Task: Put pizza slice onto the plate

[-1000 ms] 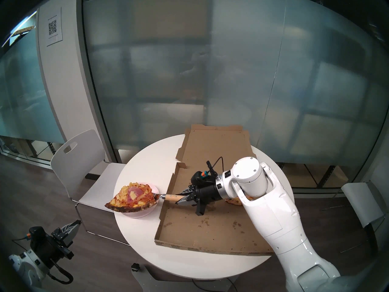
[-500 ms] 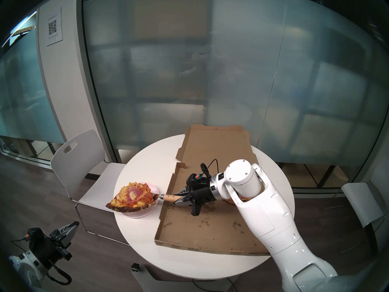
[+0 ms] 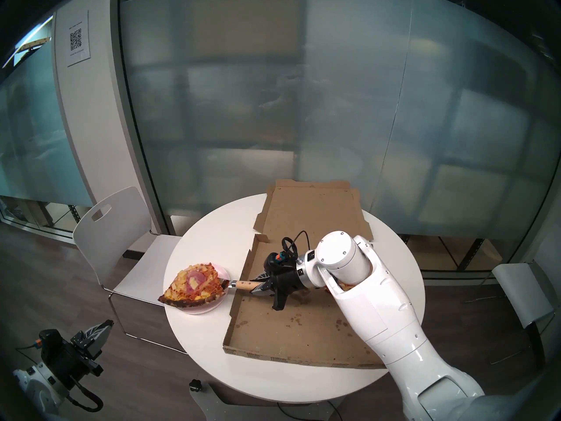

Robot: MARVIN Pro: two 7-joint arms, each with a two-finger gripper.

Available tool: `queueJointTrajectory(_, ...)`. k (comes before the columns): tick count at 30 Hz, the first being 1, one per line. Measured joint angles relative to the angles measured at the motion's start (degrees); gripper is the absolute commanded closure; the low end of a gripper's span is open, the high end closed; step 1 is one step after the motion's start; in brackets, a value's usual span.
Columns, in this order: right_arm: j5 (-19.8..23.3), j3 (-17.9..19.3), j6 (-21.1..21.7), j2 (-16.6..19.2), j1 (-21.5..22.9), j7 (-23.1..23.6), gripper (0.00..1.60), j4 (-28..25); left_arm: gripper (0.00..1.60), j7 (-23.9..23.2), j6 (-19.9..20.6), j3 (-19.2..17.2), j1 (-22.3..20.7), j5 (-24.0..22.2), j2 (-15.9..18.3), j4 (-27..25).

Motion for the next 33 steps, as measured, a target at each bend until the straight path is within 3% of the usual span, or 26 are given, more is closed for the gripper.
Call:
queueJointTrajectory(18, -4.5, -3.5, -0.4, -0.5, 4.2, 1.7, 1.6, 4.2, 1.6, -0.4, 0.1, -0.1, -1.0, 0.1, 0.0, 0.7)
queueJointTrajectory(33, -7.6, -3.3, -2.0, -0.5, 5.9, 2.5, 1.6, 4.1, 1.6, 0.0, 1.7, 0.3, -2.4, 0.6, 0.2, 1.0)
